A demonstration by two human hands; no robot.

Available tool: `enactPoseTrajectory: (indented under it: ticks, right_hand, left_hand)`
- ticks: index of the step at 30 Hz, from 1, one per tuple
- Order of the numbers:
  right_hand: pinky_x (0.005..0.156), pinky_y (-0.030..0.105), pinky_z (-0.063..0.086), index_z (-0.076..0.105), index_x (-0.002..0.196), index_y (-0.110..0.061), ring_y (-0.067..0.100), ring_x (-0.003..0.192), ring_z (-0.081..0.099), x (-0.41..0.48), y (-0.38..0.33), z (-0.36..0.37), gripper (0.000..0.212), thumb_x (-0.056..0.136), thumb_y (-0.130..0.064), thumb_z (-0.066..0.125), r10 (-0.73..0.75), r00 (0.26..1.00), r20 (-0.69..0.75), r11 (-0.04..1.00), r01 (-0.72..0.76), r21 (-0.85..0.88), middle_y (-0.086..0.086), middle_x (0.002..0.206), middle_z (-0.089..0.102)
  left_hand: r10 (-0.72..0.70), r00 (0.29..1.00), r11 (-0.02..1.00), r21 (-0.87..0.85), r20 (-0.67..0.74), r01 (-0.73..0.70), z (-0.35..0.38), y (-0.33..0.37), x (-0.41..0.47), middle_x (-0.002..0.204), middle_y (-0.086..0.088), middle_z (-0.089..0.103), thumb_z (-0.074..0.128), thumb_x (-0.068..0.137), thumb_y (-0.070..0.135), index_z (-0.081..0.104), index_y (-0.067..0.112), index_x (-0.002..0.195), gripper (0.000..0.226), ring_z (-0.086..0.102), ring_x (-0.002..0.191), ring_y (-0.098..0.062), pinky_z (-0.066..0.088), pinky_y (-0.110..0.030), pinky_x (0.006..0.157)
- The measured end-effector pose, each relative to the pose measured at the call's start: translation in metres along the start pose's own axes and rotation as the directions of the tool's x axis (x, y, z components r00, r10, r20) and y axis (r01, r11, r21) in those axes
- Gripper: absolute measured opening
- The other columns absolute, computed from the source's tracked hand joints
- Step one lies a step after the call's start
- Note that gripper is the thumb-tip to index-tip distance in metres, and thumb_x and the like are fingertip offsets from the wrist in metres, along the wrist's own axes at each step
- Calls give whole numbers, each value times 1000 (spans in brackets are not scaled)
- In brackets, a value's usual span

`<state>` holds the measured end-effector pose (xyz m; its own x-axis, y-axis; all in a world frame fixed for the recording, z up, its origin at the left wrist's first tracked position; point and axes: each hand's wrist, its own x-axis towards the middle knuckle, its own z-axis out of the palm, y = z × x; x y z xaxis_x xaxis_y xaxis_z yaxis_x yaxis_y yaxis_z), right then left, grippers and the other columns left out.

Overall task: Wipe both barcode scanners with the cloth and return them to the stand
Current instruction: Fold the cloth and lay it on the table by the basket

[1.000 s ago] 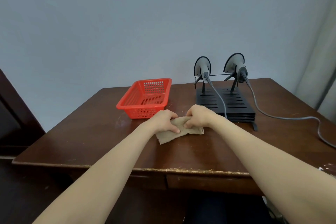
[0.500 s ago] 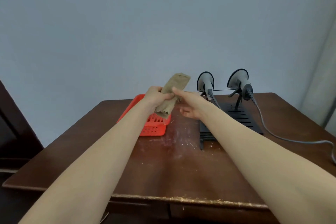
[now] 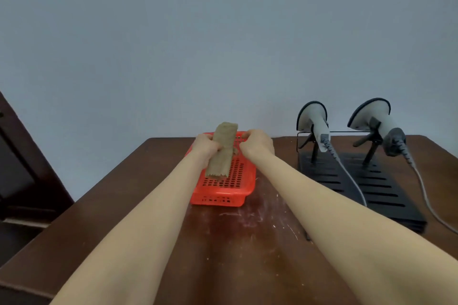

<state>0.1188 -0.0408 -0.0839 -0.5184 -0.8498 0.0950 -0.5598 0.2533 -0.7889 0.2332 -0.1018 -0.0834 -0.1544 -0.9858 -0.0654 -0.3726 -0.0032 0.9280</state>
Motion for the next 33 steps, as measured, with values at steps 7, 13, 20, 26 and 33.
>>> enactPoseTrajectory:
  ticks: [7,13,20,26,33]
  right_hand:
    - [97,42,40,49,129,-19,33,123,37,8,18,10,43,87,-23,53,83,996,19,980,-79,-183,12,133,36]
    - [86,41,50,48,127,-26,31,101,58,8,23,14,45,82,-22,53,151,988,33,988,-150,-23,9,126,39]
    - [92,37,47,51,130,-17,31,111,57,12,21,22,44,87,-8,49,138,990,-40,983,-131,132,9,134,46]
    - [94,37,44,51,132,-16,31,114,56,19,22,23,45,89,-7,48,142,989,-52,975,-131,178,9,136,46]
    - [90,37,45,51,129,-12,33,112,56,24,22,24,39,91,-6,47,136,989,-53,979,-126,158,11,135,43]
  left_hand:
    - [-62,988,744,666,141,-49,11,-35,21,143,-13,45,70,80,12,32,10,145,75,44,131,-30,38,-35,105]
    - [57,962,500,826,268,-260,11,-25,24,137,-9,41,69,79,25,47,47,133,63,43,125,-31,44,-46,99]
    - [27,962,529,812,273,-245,10,-33,29,143,-7,47,69,82,11,56,28,131,53,49,127,-27,44,-38,101]
    - [14,967,575,789,254,-216,13,-30,37,144,-8,45,68,83,8,53,25,134,56,47,128,-27,43,-36,102]
    - [-2,965,569,793,263,-215,17,-31,40,144,-9,44,66,85,7,49,27,137,58,48,126,-28,44,-35,97]
